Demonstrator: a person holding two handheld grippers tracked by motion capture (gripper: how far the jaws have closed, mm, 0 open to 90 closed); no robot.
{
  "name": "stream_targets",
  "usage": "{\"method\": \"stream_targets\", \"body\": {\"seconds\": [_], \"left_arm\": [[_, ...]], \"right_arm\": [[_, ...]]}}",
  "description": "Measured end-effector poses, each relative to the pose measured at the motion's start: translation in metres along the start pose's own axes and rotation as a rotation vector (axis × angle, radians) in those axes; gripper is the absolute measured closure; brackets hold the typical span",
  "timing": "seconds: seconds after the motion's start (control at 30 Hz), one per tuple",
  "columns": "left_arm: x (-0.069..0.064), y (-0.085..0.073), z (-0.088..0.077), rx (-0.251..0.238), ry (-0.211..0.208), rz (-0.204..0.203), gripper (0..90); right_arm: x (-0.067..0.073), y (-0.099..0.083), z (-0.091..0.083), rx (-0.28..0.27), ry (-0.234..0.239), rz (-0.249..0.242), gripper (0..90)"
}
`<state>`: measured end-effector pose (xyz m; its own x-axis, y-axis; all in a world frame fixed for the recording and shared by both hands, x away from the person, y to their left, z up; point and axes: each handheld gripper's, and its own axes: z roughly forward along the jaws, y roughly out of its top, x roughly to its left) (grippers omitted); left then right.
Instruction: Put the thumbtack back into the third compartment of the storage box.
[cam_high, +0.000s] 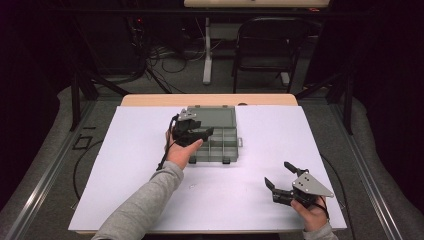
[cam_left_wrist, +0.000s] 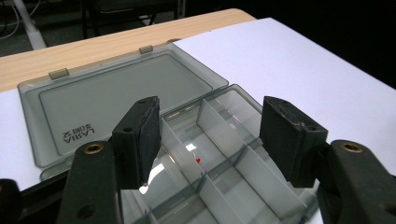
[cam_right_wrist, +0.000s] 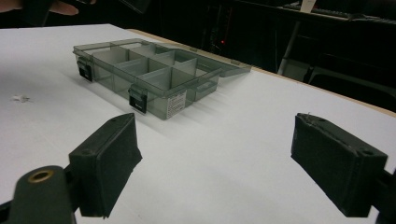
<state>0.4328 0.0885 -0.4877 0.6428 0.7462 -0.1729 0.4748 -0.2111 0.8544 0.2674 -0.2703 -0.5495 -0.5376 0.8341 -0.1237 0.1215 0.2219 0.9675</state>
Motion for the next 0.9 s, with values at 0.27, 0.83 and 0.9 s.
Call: {"method": "stream_targets", "body": {"seconds": [0.27,0.83,0.9], "left_arm": [[-0.001,-0.014,-0.028,-0.024,-0.023,0.009,37.0],[-0.001,-0.06,-0.091,-0.076,-0.03,0.008,37.0],[-0.002,-0.065,-0.096,-0.079,-0.03,0.007,37.1]], "right_arm": [[0.001,0.0,0.0,0.0,-0.002,-0.001,14.2],[0.001,0.0,0.0,0.0,-0.001,-0.003,14.2],[0.001,0.0,0.0,0.002,-0.003,-0.002,14.2]]}}
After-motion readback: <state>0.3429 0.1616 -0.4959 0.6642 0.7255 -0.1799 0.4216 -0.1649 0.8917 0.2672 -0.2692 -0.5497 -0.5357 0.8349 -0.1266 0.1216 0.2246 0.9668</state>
